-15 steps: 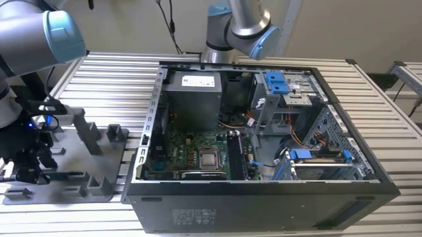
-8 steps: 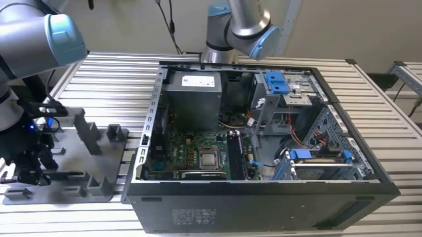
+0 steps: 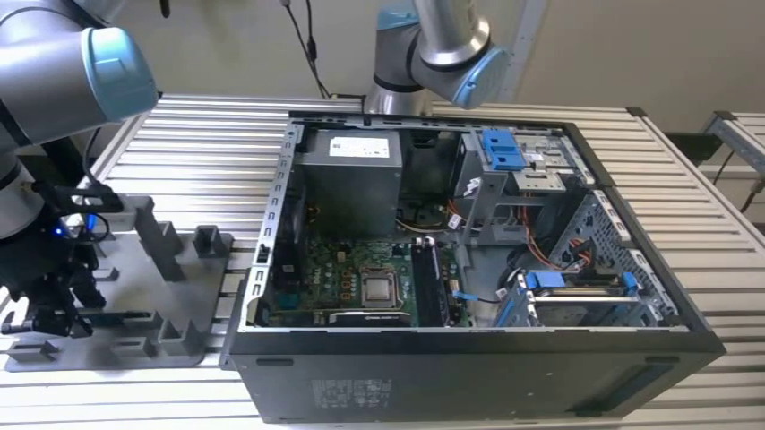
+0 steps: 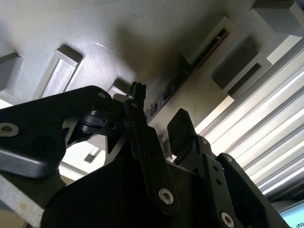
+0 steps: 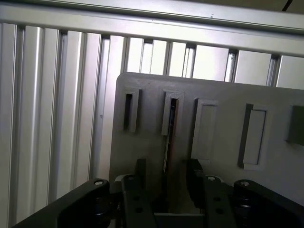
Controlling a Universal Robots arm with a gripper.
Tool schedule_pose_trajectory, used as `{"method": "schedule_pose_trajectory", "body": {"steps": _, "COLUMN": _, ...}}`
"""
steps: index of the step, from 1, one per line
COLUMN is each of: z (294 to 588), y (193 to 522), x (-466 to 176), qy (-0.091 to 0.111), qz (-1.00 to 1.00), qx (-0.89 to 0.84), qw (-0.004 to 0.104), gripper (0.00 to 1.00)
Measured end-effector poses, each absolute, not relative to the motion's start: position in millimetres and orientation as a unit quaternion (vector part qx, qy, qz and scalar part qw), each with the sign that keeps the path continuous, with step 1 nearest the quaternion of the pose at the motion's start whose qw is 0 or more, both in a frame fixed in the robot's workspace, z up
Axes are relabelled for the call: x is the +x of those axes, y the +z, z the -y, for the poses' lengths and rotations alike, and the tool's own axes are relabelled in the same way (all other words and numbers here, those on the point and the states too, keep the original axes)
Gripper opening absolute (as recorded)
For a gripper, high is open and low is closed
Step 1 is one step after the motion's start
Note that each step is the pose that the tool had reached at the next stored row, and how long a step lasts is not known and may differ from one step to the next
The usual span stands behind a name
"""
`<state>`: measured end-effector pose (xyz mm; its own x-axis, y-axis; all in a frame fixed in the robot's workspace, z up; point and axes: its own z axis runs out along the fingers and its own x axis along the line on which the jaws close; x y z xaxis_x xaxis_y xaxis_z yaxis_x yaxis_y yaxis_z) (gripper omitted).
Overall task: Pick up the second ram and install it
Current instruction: 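Pick up the second ram and move it above second insertion slot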
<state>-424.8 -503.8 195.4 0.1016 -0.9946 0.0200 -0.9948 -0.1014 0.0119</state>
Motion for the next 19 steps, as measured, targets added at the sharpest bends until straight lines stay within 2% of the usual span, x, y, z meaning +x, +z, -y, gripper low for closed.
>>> {"method": "schedule_pose_trajectory", "body": {"steps": 4, "z": 503.8, "y": 195.3, "x": -424.7, "qy": 0.003, "qz": 0.670, "qx": 0.742, "qw": 0.011, "gripper": 0.45}}
{"method": "schedule_pose_trajectory", "body": {"steps": 7, "z": 503.8, "y": 195.2, "x": -424.7, "qy": 0.003, "qz": 0.670, "qx": 0.742, "qw": 0.011, "gripper": 0.27}}
{"method": "schedule_pose_trajectory", "body": {"steps": 9, "z": 503.8, "y": 195.2, "x": -424.8, "qy": 0.003, "qz": 0.670, "qx": 0.742, "qw": 0.011, "gripper": 0.27}}
{"method": "schedule_pose_trajectory", "body": {"steps": 10, "z": 503.8, "y": 195.2, "x": -424.7, "qy": 0.003, "qz": 0.670, "qx": 0.742, "qw": 0.011, "gripper": 0.21}}
{"method": "schedule_pose_trajectory", "body": {"steps": 13, "z": 503.8, "y": 195.1, "x": -424.8, "qy": 0.003, "qz": 0.670, "qx": 0.742, "qw": 0.011, "gripper": 0.19}}
{"method": "schedule_pose_trajectory", "body": {"steps": 14, "z": 503.8, "y": 195.1, "x": -424.8, "qy": 0.003, "qz": 0.670, "qx": 0.742, "qw": 0.011, "gripper": 0.14}}
{"method": "schedule_pose_trajectory", "body": {"steps": 19, "z": 503.8, "y": 195.0, "x": -424.8, "qy": 0.003, "qz": 0.670, "qx": 0.742, "qw": 0.011, "gripper": 0.14}}
